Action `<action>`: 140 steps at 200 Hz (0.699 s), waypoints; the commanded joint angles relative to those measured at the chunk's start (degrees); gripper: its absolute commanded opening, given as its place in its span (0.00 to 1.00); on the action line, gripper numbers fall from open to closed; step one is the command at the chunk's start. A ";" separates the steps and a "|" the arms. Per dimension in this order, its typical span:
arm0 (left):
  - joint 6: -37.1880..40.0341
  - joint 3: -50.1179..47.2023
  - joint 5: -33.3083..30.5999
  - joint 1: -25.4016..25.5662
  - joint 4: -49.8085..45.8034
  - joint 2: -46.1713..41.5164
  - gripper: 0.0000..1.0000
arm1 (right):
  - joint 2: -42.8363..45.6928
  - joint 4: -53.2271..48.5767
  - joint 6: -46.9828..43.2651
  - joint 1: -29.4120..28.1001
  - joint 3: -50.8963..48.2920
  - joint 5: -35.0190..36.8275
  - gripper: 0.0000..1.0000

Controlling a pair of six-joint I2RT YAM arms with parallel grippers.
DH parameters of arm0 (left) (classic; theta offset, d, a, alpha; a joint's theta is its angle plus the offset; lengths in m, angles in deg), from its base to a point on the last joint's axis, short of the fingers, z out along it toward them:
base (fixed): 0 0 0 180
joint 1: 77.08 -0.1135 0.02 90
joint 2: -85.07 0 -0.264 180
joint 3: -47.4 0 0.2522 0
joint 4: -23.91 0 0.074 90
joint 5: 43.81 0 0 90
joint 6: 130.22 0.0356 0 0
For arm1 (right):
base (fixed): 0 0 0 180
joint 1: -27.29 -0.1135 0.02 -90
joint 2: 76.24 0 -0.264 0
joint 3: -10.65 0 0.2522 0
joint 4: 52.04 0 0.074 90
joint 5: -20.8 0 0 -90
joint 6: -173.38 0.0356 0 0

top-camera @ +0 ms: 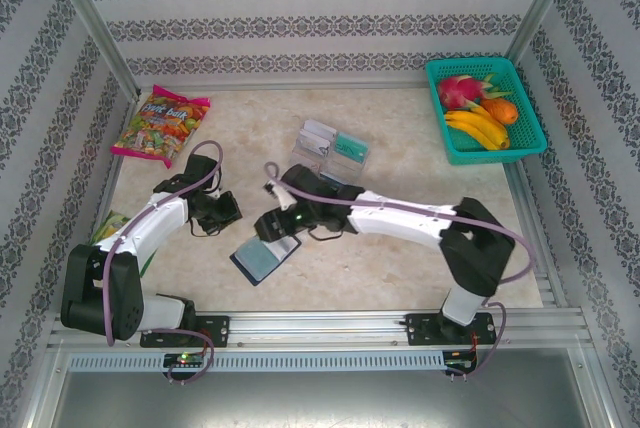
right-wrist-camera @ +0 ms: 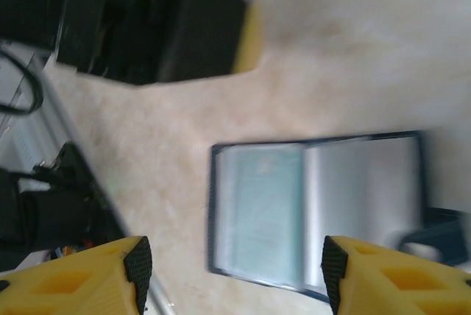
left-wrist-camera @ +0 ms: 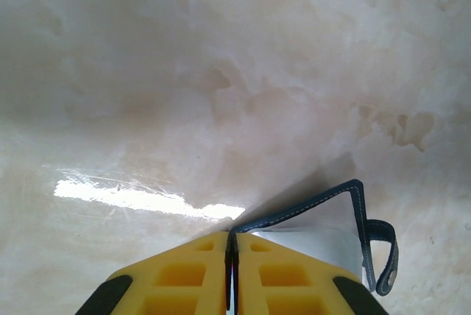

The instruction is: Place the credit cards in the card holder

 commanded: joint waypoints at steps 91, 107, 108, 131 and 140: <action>5.69 23.61 3.38 3.16 4.59 18.69 0.19 | 11.70 -8.89 -14.27 33.41 -0.96 12.80 0.65; 6.26 27.76 3.83 3.36 5.28 22.83 0.20 | 9.54 -10.29 -17.22 34.76 1.43 13.80 0.66; 6.31 27.94 3.92 3.36 5.32 23.09 0.19 | 9.35 -10.46 -17.46 34.72 1.62 13.98 0.66; 8.37 34.97 6.00 3.31 5.28 30.51 0.20 | 5.12 -12.93 -22.64 34.88 5.68 16.81 0.67; 8.93 37.97 7.14 3.36 5.05 33.55 0.21 | 3.27 -14.04 -24.46 35.02 7.55 16.79 0.67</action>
